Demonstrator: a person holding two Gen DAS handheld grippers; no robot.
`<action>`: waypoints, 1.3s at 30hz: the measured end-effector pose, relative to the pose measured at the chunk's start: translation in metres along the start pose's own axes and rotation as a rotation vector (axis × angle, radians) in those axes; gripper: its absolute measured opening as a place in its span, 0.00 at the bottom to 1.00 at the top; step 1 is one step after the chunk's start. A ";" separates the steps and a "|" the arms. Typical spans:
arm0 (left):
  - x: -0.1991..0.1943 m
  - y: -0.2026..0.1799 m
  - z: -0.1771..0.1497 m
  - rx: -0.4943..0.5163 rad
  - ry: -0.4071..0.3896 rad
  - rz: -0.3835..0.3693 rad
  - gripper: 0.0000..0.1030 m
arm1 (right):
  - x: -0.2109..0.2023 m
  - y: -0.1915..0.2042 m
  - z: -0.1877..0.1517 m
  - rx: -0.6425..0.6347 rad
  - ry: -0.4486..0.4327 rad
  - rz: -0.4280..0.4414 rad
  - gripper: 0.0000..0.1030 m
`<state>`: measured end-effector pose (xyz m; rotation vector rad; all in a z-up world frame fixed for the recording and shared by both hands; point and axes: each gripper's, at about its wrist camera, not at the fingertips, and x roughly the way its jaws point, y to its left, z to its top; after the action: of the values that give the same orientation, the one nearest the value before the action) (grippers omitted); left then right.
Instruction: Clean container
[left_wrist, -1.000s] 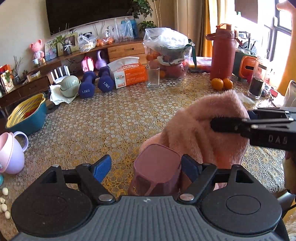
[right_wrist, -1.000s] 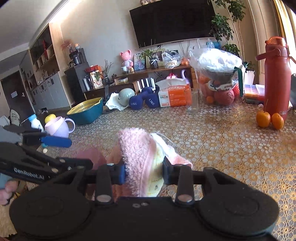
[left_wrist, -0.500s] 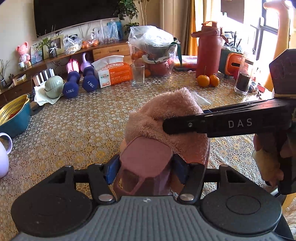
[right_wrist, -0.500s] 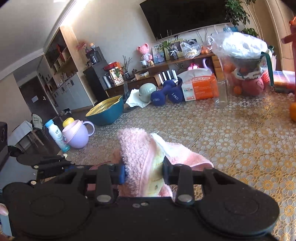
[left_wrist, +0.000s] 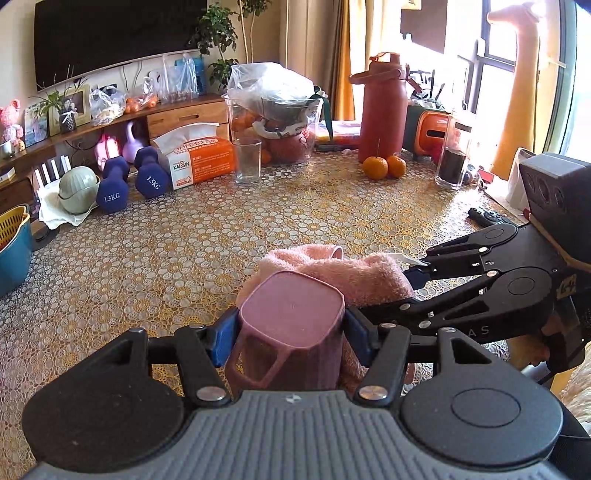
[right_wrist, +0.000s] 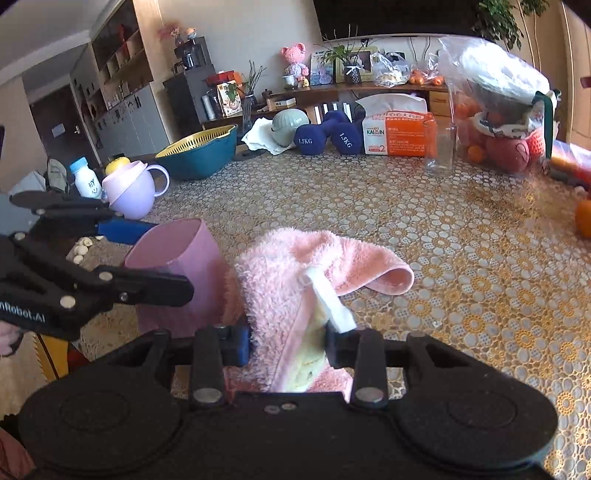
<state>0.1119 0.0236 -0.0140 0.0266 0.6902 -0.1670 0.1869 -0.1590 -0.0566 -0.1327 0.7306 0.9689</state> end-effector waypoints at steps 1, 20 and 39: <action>0.001 0.001 0.000 0.002 -0.002 -0.007 0.59 | -0.003 0.002 -0.001 0.004 -0.007 -0.007 0.39; 0.004 0.014 0.000 0.053 -0.040 -0.083 0.59 | 0.005 0.051 -0.012 -0.010 0.050 -0.222 0.63; 0.003 0.020 -0.003 0.037 -0.041 -0.074 0.59 | 0.022 0.066 -0.029 0.013 -0.008 -0.344 0.62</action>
<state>0.1153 0.0436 -0.0192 0.0329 0.6474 -0.2509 0.1274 -0.1173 -0.0786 -0.2344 0.6797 0.6360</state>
